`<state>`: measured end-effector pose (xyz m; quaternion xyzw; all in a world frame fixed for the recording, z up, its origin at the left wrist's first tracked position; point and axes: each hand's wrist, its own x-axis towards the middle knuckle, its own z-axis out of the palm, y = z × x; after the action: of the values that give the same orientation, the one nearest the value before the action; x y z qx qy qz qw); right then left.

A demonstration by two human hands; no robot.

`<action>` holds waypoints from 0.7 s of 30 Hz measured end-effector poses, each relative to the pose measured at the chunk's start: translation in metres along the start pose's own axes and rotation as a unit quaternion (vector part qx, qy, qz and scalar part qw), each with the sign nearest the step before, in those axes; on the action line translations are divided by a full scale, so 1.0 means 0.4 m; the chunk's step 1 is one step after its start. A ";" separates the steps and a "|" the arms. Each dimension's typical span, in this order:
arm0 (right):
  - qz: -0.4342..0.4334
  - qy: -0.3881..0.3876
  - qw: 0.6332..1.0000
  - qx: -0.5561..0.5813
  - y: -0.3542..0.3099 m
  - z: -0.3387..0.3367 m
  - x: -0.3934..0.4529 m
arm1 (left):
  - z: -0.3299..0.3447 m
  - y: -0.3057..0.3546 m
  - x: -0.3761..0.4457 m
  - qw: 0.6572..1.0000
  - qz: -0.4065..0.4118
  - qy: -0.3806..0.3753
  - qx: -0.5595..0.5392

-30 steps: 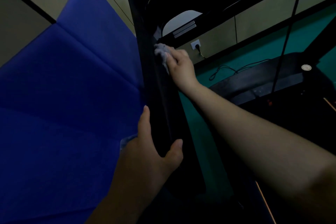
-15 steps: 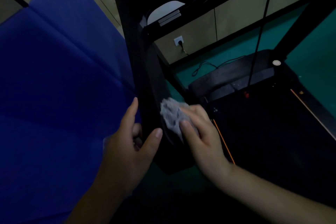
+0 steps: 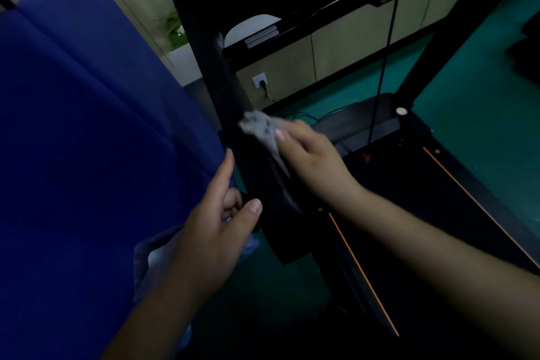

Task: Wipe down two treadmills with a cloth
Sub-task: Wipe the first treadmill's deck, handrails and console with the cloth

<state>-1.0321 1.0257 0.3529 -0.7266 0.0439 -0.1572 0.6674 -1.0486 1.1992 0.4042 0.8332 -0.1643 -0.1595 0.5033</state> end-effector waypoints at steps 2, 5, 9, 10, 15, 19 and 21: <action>-0.025 0.020 0.999 0.006 -0.012 -0.016 -0.125 | -0.009 -0.012 0.005 1.000 0.008 -0.023 -0.005; -0.065 0.084 0.994 -0.018 -0.028 -0.012 -0.243 | -0.020 -0.022 0.006 0.998 0.030 -0.052 0.002; -0.110 0.178 0.966 -0.154 -0.067 0.032 -0.229 | -0.033 -0.033 0.015 0.995 0.017 -0.089 -0.047; -0.124 0.198 0.954 -0.186 -0.074 0.045 -0.219 | -0.038 -0.038 0.018 0.993 0.018 -0.101 -0.064; -0.161 0.223 0.897 -0.346 -0.043 0.085 -0.315 | -0.071 -0.068 0.014 0.987 0.009 -0.138 -0.079; -0.147 0.221 0.892 -0.365 -0.078 0.140 -0.374 | -0.075 -0.121 -0.031 0.991 -0.024 -0.023 -0.127; -0.126 0.198 0.899 -0.370 -0.119 0.193 -0.347 | -0.090 -0.134 -0.073 0.974 -0.023 -0.037 -0.224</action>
<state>-1.1484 1.1425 0.3716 -0.8746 0.1379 -0.3530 0.3024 -1.0530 1.2637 0.3753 0.6963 -0.1239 -0.2346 0.6669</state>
